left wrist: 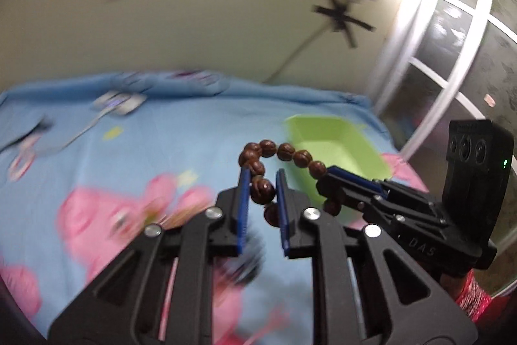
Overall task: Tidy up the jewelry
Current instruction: 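Grasp the brown wooden bead bracelet with the left gripper and drop it into the green basket, then grasp the pale bead necklace from the jewelry pile with the right gripper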
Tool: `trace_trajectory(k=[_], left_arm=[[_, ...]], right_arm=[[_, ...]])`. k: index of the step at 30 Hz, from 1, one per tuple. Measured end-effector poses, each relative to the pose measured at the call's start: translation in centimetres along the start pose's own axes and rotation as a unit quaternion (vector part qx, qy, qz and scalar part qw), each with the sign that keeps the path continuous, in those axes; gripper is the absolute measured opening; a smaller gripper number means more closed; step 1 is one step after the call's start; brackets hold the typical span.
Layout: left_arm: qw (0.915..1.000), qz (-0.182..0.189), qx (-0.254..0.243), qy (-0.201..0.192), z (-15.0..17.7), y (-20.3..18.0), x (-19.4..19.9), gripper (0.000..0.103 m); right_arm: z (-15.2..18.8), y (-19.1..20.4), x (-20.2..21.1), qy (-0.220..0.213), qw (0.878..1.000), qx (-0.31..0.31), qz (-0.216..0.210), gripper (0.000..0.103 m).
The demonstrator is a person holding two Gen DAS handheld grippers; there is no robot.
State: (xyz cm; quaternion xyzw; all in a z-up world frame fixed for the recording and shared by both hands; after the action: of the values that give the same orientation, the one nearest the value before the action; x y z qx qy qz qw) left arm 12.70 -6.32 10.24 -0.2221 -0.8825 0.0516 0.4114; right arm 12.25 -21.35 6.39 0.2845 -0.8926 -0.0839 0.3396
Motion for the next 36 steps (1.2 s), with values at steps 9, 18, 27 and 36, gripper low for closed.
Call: trace_trajectory(k=[9,18,27,36], left_arm=[[0.9959,0.031,-0.052,0.068,-3.7,-9.2,-12.7,0.015],[0.9957,-0.001,-0.041,0.082,-0.9,-6.7,-11.1,0.019],[0.9933,-0.056,0.078,0.065,4.5,7.2,-3.4,0.03],[0.9865,-0.098,0.079,0.105,7.6,9.3,-5.6,0.015]], right_arm=[[1.1,-12.0,3.3,-0.028,0.989,-0.113,0.088,0.0],[2.7,-12.7,3.3,-0.055,0.985,-0.143,0.081,0.011],[2.9,-4.3,-0.7,0.025,0.997,-0.055,-0.053,0.011],[3.9,1.2,-8.9,0.134,0.991,0.003,-0.014,0.011]])
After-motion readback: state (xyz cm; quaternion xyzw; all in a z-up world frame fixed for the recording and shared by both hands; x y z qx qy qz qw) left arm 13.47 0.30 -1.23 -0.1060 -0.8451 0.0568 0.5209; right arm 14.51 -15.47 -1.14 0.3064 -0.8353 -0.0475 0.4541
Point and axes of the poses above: each gripper's, at about its wrist camera, not at the fingertips, and x roughly against the way its jaws point, y to its left, z to its underside, the point moved 4 cm from there along -x, roughly the way its jaws point, and after that the axes turned 9 degrees about y, right-handed, at the moved point
